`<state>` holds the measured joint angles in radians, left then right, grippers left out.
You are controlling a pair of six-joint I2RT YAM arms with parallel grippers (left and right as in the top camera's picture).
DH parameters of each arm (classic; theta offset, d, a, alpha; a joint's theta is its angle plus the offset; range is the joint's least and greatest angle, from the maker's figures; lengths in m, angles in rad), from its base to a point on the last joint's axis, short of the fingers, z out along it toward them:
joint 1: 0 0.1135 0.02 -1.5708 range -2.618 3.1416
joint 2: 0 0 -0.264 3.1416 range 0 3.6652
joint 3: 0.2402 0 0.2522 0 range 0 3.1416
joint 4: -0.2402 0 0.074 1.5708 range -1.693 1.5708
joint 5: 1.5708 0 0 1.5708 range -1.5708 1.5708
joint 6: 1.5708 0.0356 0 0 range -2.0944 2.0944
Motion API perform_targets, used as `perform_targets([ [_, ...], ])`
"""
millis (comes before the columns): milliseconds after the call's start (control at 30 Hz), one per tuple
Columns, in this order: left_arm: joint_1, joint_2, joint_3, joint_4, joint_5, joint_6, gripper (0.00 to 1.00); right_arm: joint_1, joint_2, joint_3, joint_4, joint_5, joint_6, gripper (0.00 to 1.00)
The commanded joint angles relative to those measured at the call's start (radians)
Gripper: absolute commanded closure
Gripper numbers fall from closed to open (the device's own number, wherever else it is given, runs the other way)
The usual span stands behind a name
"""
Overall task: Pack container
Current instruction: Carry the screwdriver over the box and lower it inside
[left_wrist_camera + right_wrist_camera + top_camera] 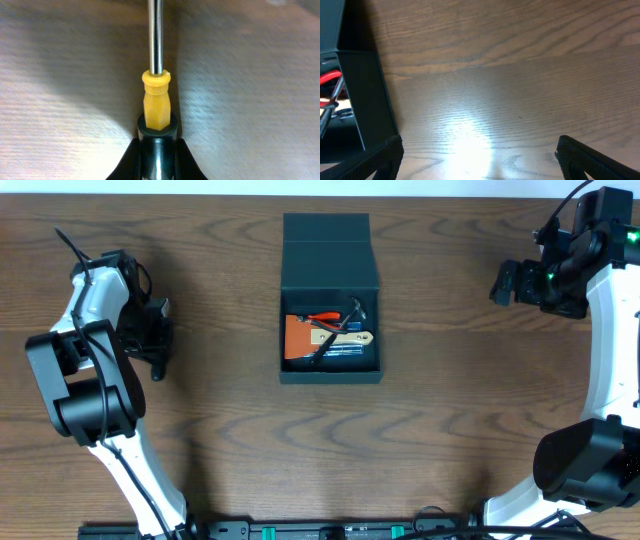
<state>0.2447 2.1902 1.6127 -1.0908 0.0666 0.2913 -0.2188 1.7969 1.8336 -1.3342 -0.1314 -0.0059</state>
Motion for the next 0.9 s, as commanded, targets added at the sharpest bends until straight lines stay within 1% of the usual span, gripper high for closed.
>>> perform_targets([
  [0, -0.019, -0.115, 0.061, -0.041, 0.036, -0.018, 0.94, 0.003, -0.005, 0.009, 0.004, -0.008, 0.017, 0.01],
  [133, -0.089, -0.273, 0.118, -0.101, 0.035, -0.019, 0.94, 0.003, -0.005, 0.009, 0.010, -0.008, 0.017, 0.01],
  [200, -0.152, -0.372, 0.138, -0.109, 0.035, -0.019, 0.94, 0.003, -0.005, 0.009, 0.011, -0.008, 0.017, 0.01],
  [300, -0.274, -0.508, 0.142, -0.074, 0.035, 0.000, 0.94, 0.003, -0.005, 0.009, 0.014, -0.008, 0.017, 0.01],
  [333, -0.319, -0.541, 0.142, -0.060, 0.035, 0.028, 0.94, 0.003, -0.005, 0.009, 0.016, -0.008, 0.017, 0.01],
  [433, -0.479, -0.612, 0.142, -0.024, 0.035, 0.175, 0.95, 0.003, -0.005, 0.009, 0.020, -0.008, 0.017, 0.01],
  [567, -0.668, -0.611, 0.131, 0.002, 0.035, 0.337, 0.94, 0.003, -0.005, 0.009, 0.026, -0.008, 0.017, 0.01],
  [667, -0.762, -0.567, 0.095, 0.027, 0.034, 0.444, 0.94, 0.003, -0.005, 0.009, 0.026, -0.008, 0.017, 0.01],
  [767, -0.817, -0.486, 0.079, 0.031, 0.034, 0.506, 0.94, 0.003, -0.005, 0.009, 0.025, -0.008, 0.017, 0.01],
  [867, -0.845, -0.395, 0.079, 0.032, 0.034, 0.538, 0.94, 0.003, -0.005, 0.009, 0.025, -0.008, 0.017, 0.01],
])
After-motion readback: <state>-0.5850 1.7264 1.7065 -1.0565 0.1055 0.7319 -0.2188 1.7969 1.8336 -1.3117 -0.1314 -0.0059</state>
